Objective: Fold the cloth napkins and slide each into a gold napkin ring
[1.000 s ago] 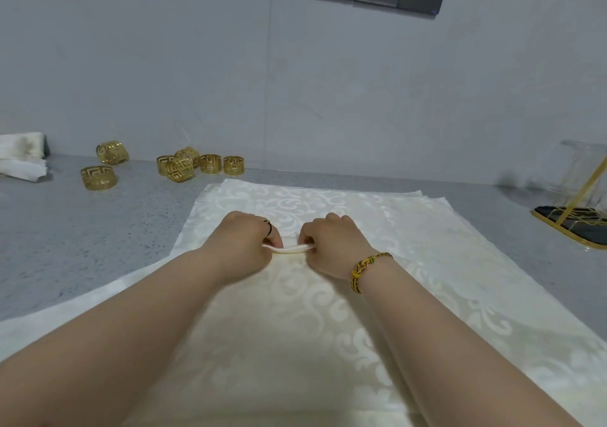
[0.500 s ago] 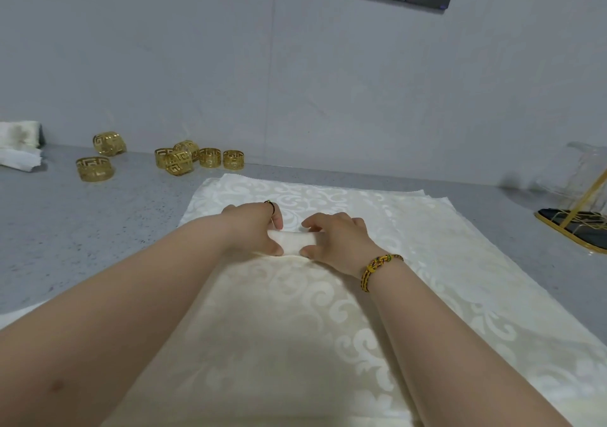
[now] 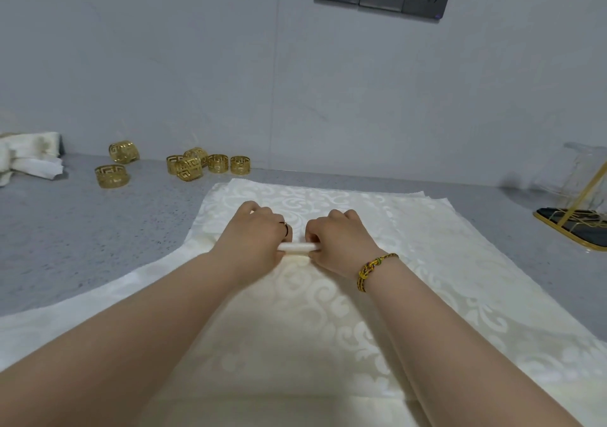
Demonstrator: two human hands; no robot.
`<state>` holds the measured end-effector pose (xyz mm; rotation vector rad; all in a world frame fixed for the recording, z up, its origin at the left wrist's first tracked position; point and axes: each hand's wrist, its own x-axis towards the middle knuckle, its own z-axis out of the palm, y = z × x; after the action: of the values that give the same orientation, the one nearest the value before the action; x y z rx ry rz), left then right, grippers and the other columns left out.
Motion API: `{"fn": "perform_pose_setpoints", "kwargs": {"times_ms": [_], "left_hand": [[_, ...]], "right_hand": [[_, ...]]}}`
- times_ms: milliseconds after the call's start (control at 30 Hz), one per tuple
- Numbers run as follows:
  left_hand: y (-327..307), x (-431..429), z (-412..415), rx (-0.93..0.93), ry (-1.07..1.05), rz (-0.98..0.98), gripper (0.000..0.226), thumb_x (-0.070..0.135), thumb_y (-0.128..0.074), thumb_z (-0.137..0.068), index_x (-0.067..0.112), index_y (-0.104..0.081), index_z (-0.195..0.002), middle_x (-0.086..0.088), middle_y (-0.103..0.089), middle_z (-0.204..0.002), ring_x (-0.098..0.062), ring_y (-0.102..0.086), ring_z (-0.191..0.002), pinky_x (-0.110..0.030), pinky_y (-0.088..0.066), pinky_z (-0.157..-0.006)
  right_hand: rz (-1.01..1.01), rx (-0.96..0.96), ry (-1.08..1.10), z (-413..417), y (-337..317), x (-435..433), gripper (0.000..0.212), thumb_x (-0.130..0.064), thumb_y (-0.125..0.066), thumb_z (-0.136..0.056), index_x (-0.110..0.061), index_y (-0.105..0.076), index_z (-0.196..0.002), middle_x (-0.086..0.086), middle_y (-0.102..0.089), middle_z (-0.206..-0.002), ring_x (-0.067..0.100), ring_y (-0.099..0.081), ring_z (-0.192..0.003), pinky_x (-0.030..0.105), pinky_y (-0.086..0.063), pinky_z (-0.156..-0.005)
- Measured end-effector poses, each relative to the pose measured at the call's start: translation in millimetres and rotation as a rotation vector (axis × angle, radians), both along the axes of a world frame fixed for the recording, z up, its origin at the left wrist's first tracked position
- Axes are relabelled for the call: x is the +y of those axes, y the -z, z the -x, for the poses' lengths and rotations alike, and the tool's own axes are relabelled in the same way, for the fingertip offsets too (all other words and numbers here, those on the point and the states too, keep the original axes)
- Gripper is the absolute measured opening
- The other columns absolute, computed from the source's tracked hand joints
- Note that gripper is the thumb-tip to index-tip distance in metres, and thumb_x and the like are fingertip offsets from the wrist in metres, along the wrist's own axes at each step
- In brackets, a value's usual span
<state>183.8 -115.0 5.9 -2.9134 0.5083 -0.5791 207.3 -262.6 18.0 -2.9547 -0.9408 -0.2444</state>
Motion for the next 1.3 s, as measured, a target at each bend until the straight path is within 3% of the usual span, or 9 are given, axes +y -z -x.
{"fn": "perform_pose_setpoints", "kwargs": {"times_ms": [67,200,300,400,533,667,833,1100,1300], "left_hand": [[1.7,2.6,8.4,0.016,0.019,-0.007,0.026,0.018,-0.042,-0.09,0.027,-0.058,-0.109,0.008,-0.057,-0.104,-0.012,-0.046,-0.105,-0.023,-0.014,-0.099],[2.5,7.7,17.4,-0.059,0.074,-0.004,0.029,0.01,-0.08,-0.048,0.03,-0.067,-0.063,0.009,-0.059,-0.06,-0.01,-0.058,-0.063,-0.023,-0.025,-0.08],[11.3,15.0,22.9,0.07,0.032,0.015,0.035,0.015,-0.045,-0.085,0.032,-0.063,-0.109,0.013,-0.06,-0.109,-0.01,-0.051,-0.104,-0.022,-0.016,-0.101],[13.0,18.1,28.5,0.163,0.023,0.178,0.048,0.04,-0.02,-0.09,0.032,-0.06,-0.116,0.016,-0.053,-0.122,-0.009,-0.045,-0.115,-0.022,-0.011,-0.106],[18.2,21.3,27.1,0.163,0.019,0.417,0.035,0.04,-0.04,-0.095,0.017,-0.063,-0.082,0.012,-0.059,-0.114,-0.013,-0.05,-0.103,-0.019,-0.027,-0.089],[21.3,24.8,22.1,0.21,-0.005,0.504,0.023,0.03,-0.054,-0.09,0.022,-0.067,-0.107,0.011,-0.052,-0.128,-0.01,-0.047,-0.117,-0.013,-0.025,-0.092],[18.4,26.7,20.4,0.266,-0.033,0.449,0.032,0.033,-0.054,-0.09,0.03,-0.054,-0.122,0.013,-0.052,-0.131,-0.01,-0.042,-0.126,-0.019,-0.024,-0.105],[10.1,23.7,21.8,0.311,-0.13,0.379,0.05,0.039,-0.054,-0.088,0.029,-0.038,-0.135,0.008,-0.044,-0.136,-0.013,-0.038,-0.128,-0.025,-0.022,-0.103],[4.1,24.2,24.0,0.317,-0.133,0.352,0.027,0.038,-0.055,-0.087,0.029,-0.056,-0.113,0.008,-0.05,-0.109,-0.013,-0.042,-0.114,-0.023,-0.023,-0.092]], "right_hand": [[0.015,-0.025,-0.009,5.7,-0.9,-0.9,0.015,-0.008,-0.046,-0.085,-0.022,-0.04,-0.083,-0.006,-0.042,-0.084,0.014,-0.029,-0.084,0.026,-0.016,-0.075],[0.038,-0.018,-0.018,20.0,2.6,-4.0,0.021,-0.005,-0.041,-0.087,-0.019,-0.053,-0.097,-0.002,-0.043,-0.088,0.015,-0.029,-0.085,0.024,-0.018,-0.075],[0.008,0.054,-0.002,31.7,5.4,-7.5,0.026,-0.011,-0.042,-0.088,-0.014,-0.059,-0.108,0.004,-0.053,-0.095,0.015,-0.031,-0.085,0.024,-0.022,-0.076],[-0.108,0.183,0.027,38.7,4.5,-13.5,0.026,-0.03,-0.045,-0.091,-0.018,-0.063,-0.078,0.004,-0.055,-0.083,0.018,-0.037,-0.088,0.028,-0.031,-0.079],[-0.222,0.25,0.121,37.2,6.6,-16.6,0.043,-0.03,-0.038,-0.097,-0.012,-0.04,-0.058,0.007,-0.048,-0.074,0.019,-0.039,-0.088,0.029,-0.032,-0.074],[-0.23,0.172,0.12,31.2,12.9,-11.2,0.015,-0.029,-0.055,-0.089,-0.016,-0.063,-0.093,0.002,-0.054,-0.112,0.02,-0.042,-0.111,0.028,-0.032,-0.093],[-0.255,0.24,0.142,27.4,12.3,-11.8,0.042,-0.029,-0.054,-0.088,-0.021,-0.045,-0.129,-0.004,-0.05,-0.13,0.016,-0.038,-0.123,0.028,-0.02,-0.102],[-0.164,0.205,0.125,27.1,9.0,-11.5,0.042,-0.031,-0.053,-0.089,-0.025,-0.046,-0.13,-0.003,-0.05,-0.13,0.019,-0.033,-0.125,0.031,-0.018,-0.103],[-0.161,0.159,0.093,28.3,7.4,-10.9,0.027,-0.027,-0.054,-0.088,-0.021,-0.056,-0.115,-0.002,-0.056,-0.111,0.019,-0.037,-0.115,0.03,-0.019,-0.099]]}}
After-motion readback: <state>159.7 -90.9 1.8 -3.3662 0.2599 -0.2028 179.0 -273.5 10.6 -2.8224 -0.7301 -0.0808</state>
